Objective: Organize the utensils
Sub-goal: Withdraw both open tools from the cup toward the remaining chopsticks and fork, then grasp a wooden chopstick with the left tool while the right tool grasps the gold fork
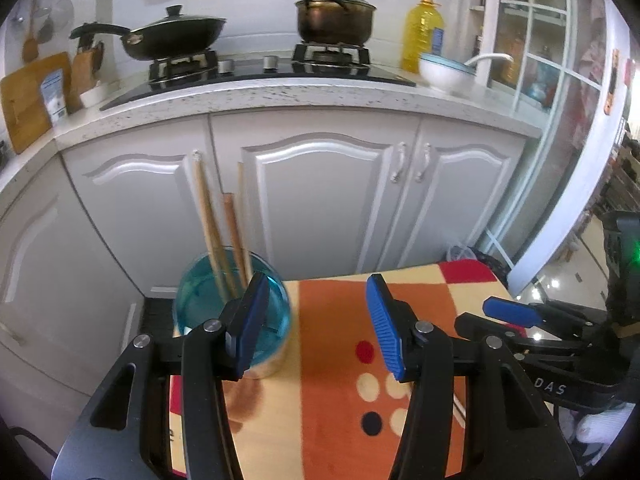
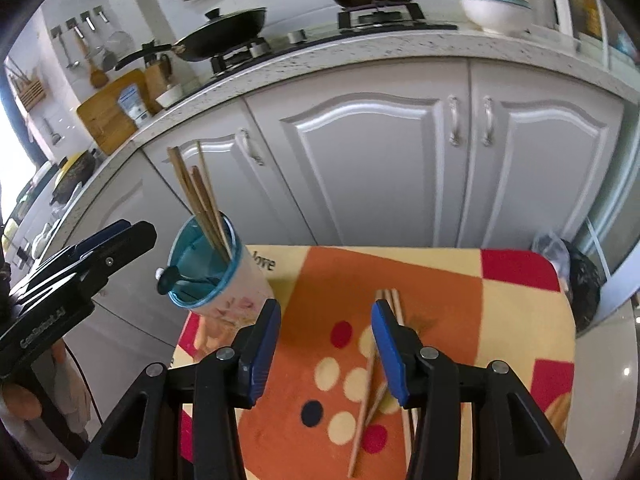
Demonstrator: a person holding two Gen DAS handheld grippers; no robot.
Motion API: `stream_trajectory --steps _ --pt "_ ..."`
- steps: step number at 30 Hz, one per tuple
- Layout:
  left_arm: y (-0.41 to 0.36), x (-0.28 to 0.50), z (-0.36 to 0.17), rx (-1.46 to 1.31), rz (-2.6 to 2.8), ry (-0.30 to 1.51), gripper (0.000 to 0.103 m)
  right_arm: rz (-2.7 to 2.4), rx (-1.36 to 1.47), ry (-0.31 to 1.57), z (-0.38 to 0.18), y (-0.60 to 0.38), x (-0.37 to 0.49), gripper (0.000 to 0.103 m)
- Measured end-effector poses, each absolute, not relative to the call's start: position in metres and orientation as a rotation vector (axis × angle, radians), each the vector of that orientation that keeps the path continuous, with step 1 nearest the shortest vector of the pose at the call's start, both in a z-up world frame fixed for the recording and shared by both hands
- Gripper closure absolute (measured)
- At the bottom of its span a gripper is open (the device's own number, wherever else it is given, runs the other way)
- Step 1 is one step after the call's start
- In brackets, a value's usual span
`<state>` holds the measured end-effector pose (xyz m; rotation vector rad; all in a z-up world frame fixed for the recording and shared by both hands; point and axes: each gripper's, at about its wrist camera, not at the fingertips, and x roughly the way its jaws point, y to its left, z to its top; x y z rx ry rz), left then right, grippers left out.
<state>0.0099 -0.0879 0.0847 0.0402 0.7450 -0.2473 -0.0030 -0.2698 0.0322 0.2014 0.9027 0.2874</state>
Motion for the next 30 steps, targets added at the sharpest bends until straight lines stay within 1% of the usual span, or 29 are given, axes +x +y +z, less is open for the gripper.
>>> stream_trajectory --steps 9,15,20,22,25,30 --pt "-0.113 0.004 0.061 0.045 -0.301 0.815 0.053 0.247 0.217 0.94 0.012 -0.293 -0.016 0.055" --pt "-0.115 0.002 0.032 0.015 -0.325 0.891 0.053 0.232 0.247 1.029 -0.03 -0.308 -0.014 0.055" --pt "-0.122 -0.001 0.0 0.029 -0.344 0.975 0.053 0.219 0.244 1.134 -0.086 -0.313 -0.006 0.055" --pt "-0.127 -0.003 -0.011 0.044 -0.353 0.998 0.053 0.213 0.258 1.159 -0.103 -0.317 -0.004 0.058" --pt "-0.134 -0.002 -0.025 0.047 -0.362 1.035 0.053 0.216 0.295 1.169 -0.115 -0.322 0.0 0.06" --pt "-0.141 0.0 -0.04 0.048 -0.371 1.078 0.053 0.216 0.359 1.171 -0.121 -0.326 0.021 0.06"
